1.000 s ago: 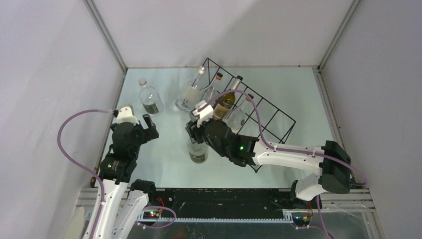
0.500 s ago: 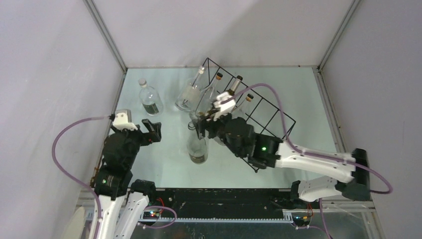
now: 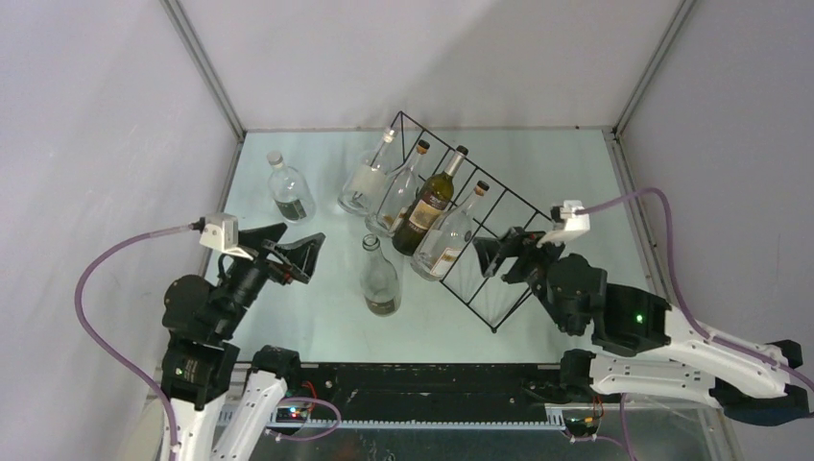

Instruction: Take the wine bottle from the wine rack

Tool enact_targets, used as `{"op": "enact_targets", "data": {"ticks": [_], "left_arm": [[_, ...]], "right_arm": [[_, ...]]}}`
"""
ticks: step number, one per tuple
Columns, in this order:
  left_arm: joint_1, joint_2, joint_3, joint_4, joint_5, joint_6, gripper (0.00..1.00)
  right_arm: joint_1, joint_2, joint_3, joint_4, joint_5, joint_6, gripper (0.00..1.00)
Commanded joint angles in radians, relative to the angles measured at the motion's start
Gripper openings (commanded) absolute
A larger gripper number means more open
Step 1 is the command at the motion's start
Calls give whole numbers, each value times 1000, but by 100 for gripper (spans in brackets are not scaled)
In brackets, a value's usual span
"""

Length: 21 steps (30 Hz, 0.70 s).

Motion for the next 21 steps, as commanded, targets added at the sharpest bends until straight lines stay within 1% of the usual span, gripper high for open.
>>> {"op": "enact_targets", "data": {"ticks": [1, 3, 4, 5, 6, 7, 8, 9, 10, 12, 16, 19, 21], "left_arm": [[-58, 80, 81, 34, 14, -32, 100], [-122, 117, 101, 36, -32, -33, 100], [-192, 129, 110, 34, -93, -32, 100], [-230, 153, 119, 32, -130, -21, 100], [-324, 165, 122, 29, -225, -7, 100], [-376, 190, 127, 28, -276, 0, 100], [-477, 203, 128, 31, -382, 12, 100], [-522, 230, 126, 35, -431, 17, 100], [-597, 245, 125, 46, -507, 23, 100], [-661, 290, 119, 62, -580, 27, 100], [-695, 369, 104, 90, -640, 14, 100], [-713, 389, 81, 102, -692, 11, 100], [-725, 403, 70, 104, -701, 9, 100]], "right_arm": [[1, -81, -94, -93, 94, 139, 78], [1, -104, -120, -121, 120, 174, 78], [1, -110, -132, -129, 131, 199, 78], [1, -118, -144, -145, 135, 208, 78], [0, -125, -151, -147, 137, 222, 78], [0, -127, -162, -153, 137, 227, 78], [1, -130, -167, -158, 137, 237, 78], [1, -133, -175, -168, 137, 240, 78], [1, -137, -177, -176, 137, 250, 78], [1, -143, -179, -201, 137, 258, 78], [1, -177, -180, -261, 141, 272, 78], [1, -204, -181, -299, 156, 294, 78], [0, -227, -188, -316, 164, 298, 78]]}}
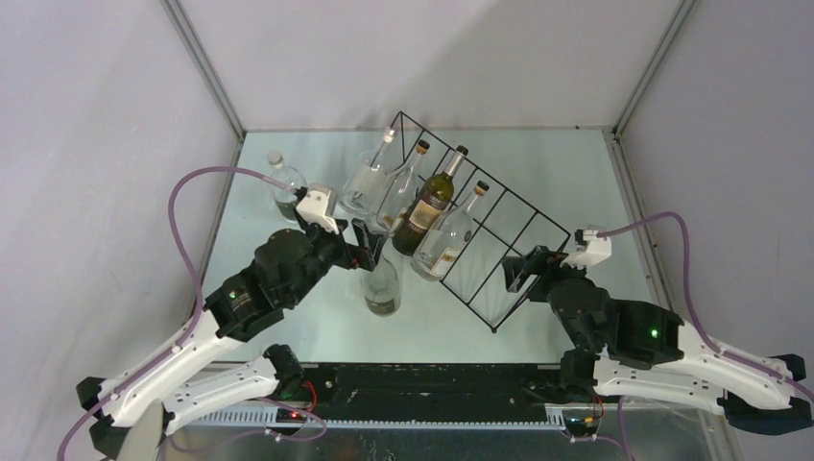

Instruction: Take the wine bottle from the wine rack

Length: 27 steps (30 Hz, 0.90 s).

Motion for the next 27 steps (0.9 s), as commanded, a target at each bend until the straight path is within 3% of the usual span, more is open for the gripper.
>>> {"op": "enact_targets", "data": {"ticks": [1, 8, 14, 27], "left_arm": [[-32, 17, -20, 53, -112, 4, 100], [-137, 52, -47, 46, -215, 6, 98], [-156, 88, -59, 52, -248, -2, 83], [-165, 118, -104, 79, -314, 11, 62]], "right_arm": [[1, -50, -14, -60, 63, 52, 78], [0, -114, -49, -71, 84, 66, 77], [-2, -114, -53, -87, 92, 71, 77], [-4, -104, -53, -95, 95, 72, 76]]}}
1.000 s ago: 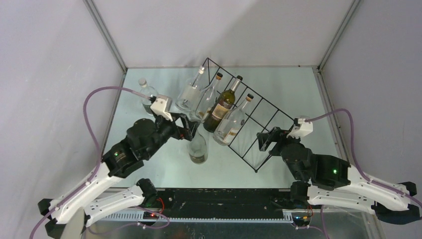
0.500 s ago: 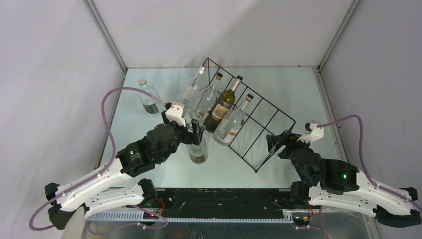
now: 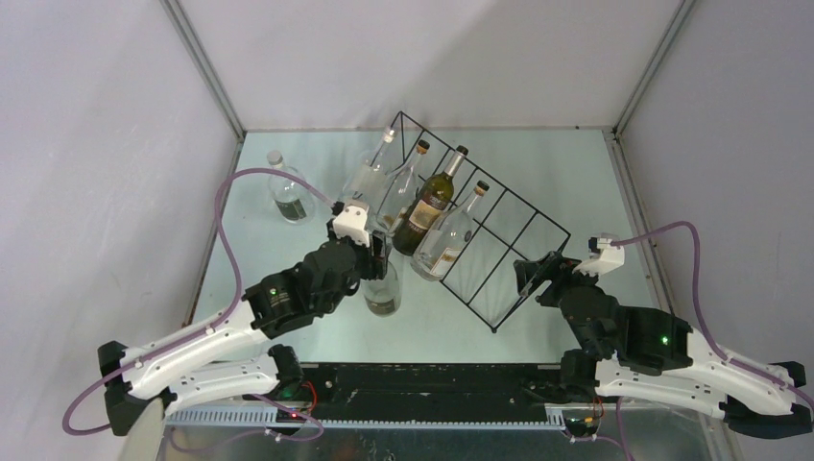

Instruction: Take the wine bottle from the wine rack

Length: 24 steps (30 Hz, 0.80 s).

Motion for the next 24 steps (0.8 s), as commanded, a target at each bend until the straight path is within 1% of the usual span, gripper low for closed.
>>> {"op": "enact_targets", "data": {"ticks": [1, 2, 4, 9, 11, 12, 14, 18, 20, 21, 22, 23, 24], "left_arm": [[-8, -12, -11, 41, -70, 11, 60], [-8, -12, -13, 41, -76, 15, 57], [-8, -13, -15, 41, -90, 22, 47], [-5, -27, -40, 58, -132, 20, 32], [6, -38, -52, 68, -139, 20, 20], [11, -45, -54, 68, -136, 20, 10], [30, -53, -58, 62, -135, 24, 1], [99, -83, -59, 50, -111, 46, 0], [200, -106, -58, 43, -64, 37, 0], [235, -121, -58, 40, -10, 33, 0], [303, -128, -55, 38, 18, 30, 0], [335, -135, -52, 36, 67, 31, 0], [389, -138, -45, 31, 82, 40, 0]], "right_arm": [[-5, 8, -1, -12, 48, 27, 76], [-6, 10, -1, -12, 48, 27, 76], [-6, 10, -1, -16, 46, 28, 77], [-8, 8, -10, -32, 46, 44, 77], [-8, 6, -18, -33, 45, 49, 77], [-9, 5, -23, -31, 45, 50, 77], [-9, 4, -31, -26, 45, 51, 77], [-9, 8, -44, -24, 40, 58, 77], [-11, 9, -50, -25, 36, 62, 77], [-11, 9, -54, -26, 36, 64, 77], [-11, 9, -56, -26, 35, 66, 77], [-11, 9, -60, -27, 35, 68, 77], [-11, 9, -61, -27, 34, 67, 77]]}}
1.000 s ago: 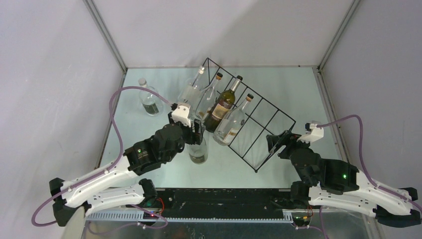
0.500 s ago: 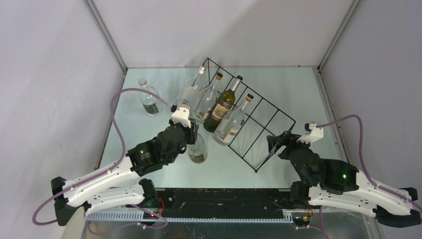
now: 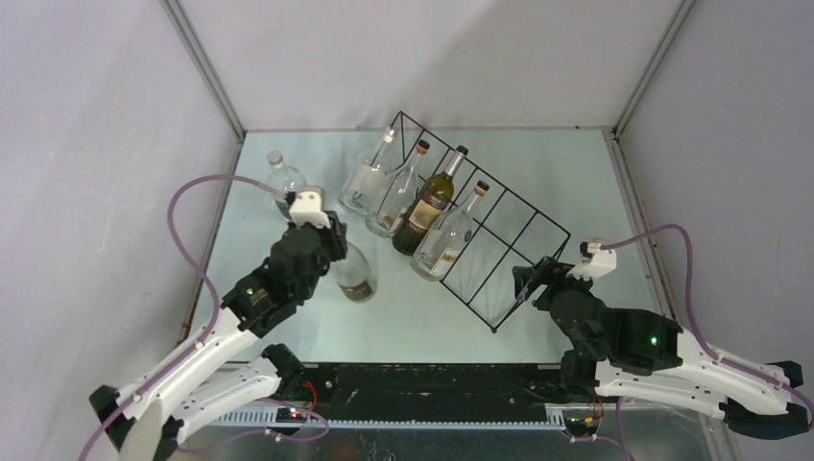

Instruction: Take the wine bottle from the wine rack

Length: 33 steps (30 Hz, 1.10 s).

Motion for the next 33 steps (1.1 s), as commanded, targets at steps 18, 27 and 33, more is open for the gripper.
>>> {"op": "enact_targets", "data": {"ticks": [18, 27, 33], "left_arm": [[699, 97, 142, 135, 208, 149, 0], [756, 232, 175, 308, 102, 161, 0], [778, 312, 227, 395, 68, 169, 0]], "right_arm": [[-32, 3, -35, -23, 37, 28, 77], [-62, 10, -59, -5, 15, 4, 77], [-81, 5, -63, -10, -1, -11, 78]]}}
